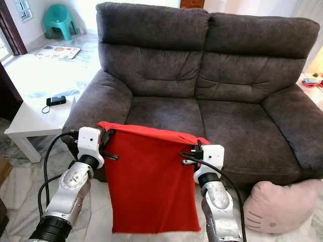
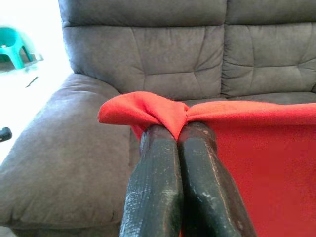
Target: Move the pillow to the sofa from floor
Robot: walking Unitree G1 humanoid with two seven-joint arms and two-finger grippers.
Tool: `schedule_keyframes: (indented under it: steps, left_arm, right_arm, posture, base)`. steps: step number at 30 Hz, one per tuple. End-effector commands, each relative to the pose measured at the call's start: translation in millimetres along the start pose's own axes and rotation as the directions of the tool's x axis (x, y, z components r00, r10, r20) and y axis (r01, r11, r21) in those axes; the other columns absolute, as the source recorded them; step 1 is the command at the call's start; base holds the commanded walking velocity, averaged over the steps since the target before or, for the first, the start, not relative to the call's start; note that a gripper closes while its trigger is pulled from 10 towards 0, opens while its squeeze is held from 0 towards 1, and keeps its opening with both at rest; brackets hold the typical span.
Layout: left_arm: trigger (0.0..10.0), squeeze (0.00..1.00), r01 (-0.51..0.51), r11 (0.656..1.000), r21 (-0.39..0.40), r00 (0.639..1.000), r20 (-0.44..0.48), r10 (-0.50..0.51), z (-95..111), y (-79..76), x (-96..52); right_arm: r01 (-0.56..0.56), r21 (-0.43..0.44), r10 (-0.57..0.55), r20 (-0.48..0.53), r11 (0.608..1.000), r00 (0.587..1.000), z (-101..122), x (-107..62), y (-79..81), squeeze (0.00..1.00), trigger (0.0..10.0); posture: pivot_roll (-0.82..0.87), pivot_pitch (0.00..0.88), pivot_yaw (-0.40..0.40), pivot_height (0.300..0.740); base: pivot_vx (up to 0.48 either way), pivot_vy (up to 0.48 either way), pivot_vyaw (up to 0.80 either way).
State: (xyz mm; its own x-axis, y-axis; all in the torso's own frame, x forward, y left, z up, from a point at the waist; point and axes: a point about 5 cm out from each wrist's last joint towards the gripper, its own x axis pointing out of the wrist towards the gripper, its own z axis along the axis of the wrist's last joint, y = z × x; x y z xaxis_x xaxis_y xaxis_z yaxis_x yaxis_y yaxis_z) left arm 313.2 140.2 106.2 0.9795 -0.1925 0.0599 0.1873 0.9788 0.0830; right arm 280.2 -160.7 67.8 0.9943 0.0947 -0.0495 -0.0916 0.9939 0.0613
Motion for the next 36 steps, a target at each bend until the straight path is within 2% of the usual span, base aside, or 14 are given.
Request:
schedule_keyframes:
  steps: [1, 36]
  left_arm:
    - [10.0, 0.0, -0.092, 0.996, -0.008, 0.994, 0.06, 0.093, 12.7, 19.3, 0.7]
    - [10.0, 0.0, -0.095, 0.995, -0.013, 0.994, 0.054, 0.096, 10.8, 19.1, -1.2]
  right_arm:
    - [0.078, 0.007, -0.078, 0.103, 0.997, 0.992, 20.8, 2.6, -16.8, 0.0, 10.0]
    - [0.086, 0.013, -0.087, 0.107, 0.996, 0.99, 22.1, 2.7, -18.3, 0.0, 10.0]
  posture:
    - [0.0, 0.0, -0.07, 0.74]
    - [0.0, 0.0, -0.068, 0.74]
  base:
    - [0.0, 0.244, 0.0]
    - [0.0, 0.271, 0.0]
